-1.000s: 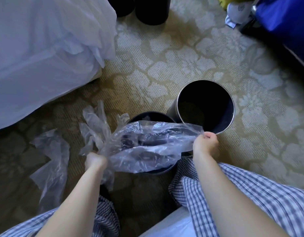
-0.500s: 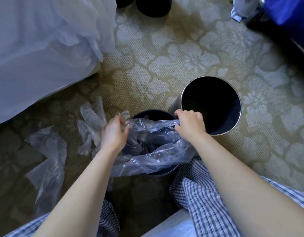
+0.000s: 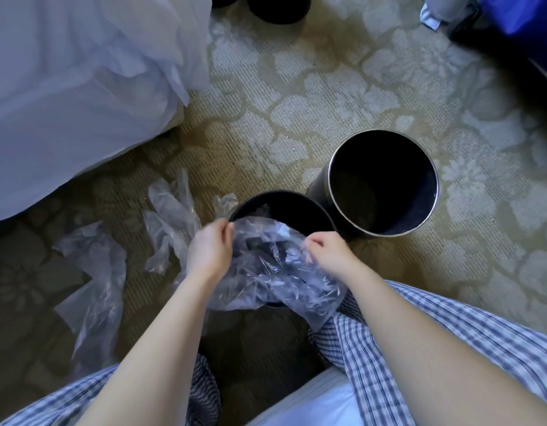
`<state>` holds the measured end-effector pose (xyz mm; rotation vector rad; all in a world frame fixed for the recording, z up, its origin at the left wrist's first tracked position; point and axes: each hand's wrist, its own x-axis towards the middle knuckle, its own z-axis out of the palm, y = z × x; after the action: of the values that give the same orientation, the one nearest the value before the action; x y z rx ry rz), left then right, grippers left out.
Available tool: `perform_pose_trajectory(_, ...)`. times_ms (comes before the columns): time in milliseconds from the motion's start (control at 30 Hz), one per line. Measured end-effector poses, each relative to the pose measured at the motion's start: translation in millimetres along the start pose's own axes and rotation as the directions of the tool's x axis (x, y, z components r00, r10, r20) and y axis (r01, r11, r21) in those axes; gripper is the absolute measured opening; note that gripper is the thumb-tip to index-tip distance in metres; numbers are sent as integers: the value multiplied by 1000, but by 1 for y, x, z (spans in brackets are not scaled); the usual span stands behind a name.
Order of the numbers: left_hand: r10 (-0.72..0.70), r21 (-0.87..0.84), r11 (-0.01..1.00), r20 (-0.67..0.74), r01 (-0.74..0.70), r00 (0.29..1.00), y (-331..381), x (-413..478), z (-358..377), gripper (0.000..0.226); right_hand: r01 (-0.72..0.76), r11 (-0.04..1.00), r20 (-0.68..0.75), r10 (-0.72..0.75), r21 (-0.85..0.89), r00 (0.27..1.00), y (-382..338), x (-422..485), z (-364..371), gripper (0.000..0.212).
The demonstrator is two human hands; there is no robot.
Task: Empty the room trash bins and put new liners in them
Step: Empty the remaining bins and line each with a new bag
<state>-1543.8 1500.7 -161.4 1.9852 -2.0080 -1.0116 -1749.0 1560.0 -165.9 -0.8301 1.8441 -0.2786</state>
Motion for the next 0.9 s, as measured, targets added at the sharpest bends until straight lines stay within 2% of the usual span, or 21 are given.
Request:
perform_pose_trajectory(100,-83,-35,996,-108,80,991,-4,11,-7,20,-70,970,-121,100,234,988,-7,3,-23,20)
perform_pose_trajectory(167,-63,-1,998,-191,64,980,-2,20,-11,17,-46,968,-229,104,246,968,-13,8,-35,19)
perform_pose_trajectory(267,-23,98,994,-281,53,960,9,33,-13,19,53,999,-428,-49,-3,903,-20,18,-39,14)
perform_pose_trajectory(333,-2,99,995,-279,31,960,15,43,-14,20,118,967,-461,-212,-224,862,-26,22,-39,15)
perform_pose_trajectory(433,34,10,999,-258,-33,966,18,54,-12,21,238,830,-271,-413,-504,869,-39,24,-32,48)
perform_pose_trajectory(500,44,-55,997,-253,-60,967,20,53,-11,17,305,776,-141,-447,-552,883,-48,29,-23,50)
perform_pose_trajectory(567,13,-107,993,-263,-43,965,24,49,-13,16,338,796,-49,-416,-502,908,-58,34,-20,33)
perform_pose_trajectory(633,-25,-147,989,-278,-17,960,26,46,-15,14,325,870,37,-336,-370,941,-66,39,-22,6)
perform_pose_trajectory(667,-42,-168,986,-268,-4,963,28,45,-17,15,309,912,84,-297,-269,951,-70,39,-25,8)
perform_pose_trajectory(700,-57,-184,983,-240,12,969,29,45,-18,17,275,949,134,-255,-154,958,-73,39,-28,18)
perform_pose_trajectory(733,-83,-204,978,-189,44,979,29,46,-18,23,220,975,190,-209,-42,959,-75,40,-30,21)
perform_pose_trajectory(800,-208,-328,924,1,196,978,32,51,-18,45,46,996,300,-66,73,952,-80,37,-32,25)
perform_pose_trajectory(867,-337,-517,742,264,427,904,35,57,-18,58,-114,986,373,60,125,926,-81,36,-33,45)
perform_pose_trajectory(900,-357,-544,664,372,513,857,34,58,-21,55,-153,979,387,89,138,918,-81,36,-34,49)
